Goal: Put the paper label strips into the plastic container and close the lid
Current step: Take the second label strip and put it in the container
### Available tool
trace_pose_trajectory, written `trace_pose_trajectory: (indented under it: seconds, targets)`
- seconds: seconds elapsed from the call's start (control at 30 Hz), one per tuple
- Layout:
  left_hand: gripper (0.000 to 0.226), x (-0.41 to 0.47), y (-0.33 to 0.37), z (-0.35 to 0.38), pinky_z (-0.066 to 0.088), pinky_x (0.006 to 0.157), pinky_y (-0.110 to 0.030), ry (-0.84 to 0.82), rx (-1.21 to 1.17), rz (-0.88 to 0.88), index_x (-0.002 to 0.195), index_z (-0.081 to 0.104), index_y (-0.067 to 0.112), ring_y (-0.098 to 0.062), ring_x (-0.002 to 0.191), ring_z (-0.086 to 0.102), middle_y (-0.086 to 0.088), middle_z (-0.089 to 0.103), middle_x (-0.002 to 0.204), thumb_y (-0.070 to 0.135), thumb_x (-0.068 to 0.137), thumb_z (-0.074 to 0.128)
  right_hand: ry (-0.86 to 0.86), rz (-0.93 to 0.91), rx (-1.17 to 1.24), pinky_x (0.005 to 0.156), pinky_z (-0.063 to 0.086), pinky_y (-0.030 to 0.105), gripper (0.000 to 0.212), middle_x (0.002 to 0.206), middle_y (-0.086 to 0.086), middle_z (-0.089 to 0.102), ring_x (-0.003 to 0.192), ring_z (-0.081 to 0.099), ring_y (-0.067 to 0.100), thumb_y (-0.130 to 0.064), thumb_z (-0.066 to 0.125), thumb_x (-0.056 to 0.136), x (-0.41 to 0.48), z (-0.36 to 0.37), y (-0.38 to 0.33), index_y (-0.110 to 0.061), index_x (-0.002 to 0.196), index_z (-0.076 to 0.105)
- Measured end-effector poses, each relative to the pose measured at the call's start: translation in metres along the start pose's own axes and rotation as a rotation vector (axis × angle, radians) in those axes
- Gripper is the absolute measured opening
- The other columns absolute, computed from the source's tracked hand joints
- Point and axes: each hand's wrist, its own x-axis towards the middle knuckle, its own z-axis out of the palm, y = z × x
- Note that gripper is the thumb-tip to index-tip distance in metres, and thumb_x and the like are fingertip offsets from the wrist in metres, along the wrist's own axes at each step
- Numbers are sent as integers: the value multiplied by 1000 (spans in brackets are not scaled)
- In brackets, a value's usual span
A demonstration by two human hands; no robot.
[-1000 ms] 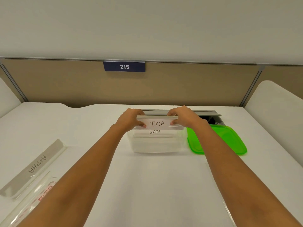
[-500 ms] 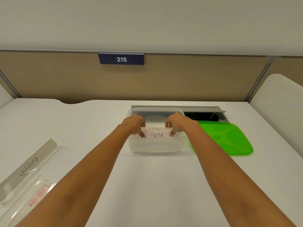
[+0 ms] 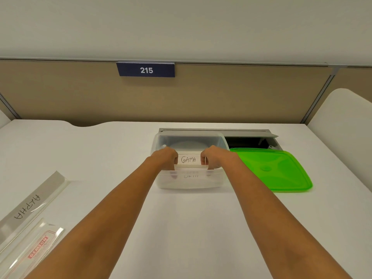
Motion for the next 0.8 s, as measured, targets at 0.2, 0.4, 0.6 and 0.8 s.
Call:
trace_pose_trajectory:
  seconds: [0.2,0.4,0.6,0.8]
  targets:
    - [37,0,1,-2,42,78,-23,-17,-1,-14,115,62,8,-20,97,55,-9,62,123,18,81,72,13,-1,20,80,46,29,32,125,12,56,106,60,29,1,61,85,1,4,0,-14,113,62]
    - [38,-6,-2,-9,51,93,-32,8,-51,-14,117,64,11,-27,106,63,-9,61,123,17,81,74,-16,-14,30,89,50,34,35,128,11,53,102,59,26,3,59,86,-1,0,4,-15,117,60]
    - [27,-15,0,-9,51,92,-32,89,-75,-36,109,69,5,-28,104,64,-12,66,115,7,82,71,3,-14,23,87,52,35,34,126,12,55,96,59,25,6,63,83,-7,-4,5,-11,112,64]
    - [23,-16,-1,-3,51,92,-32,131,-74,-35,106,70,3,-29,101,66,-15,67,113,-1,84,66,40,-9,25,91,52,36,33,127,12,56,108,62,30,5,63,84,-9,-2,4,-11,113,64]
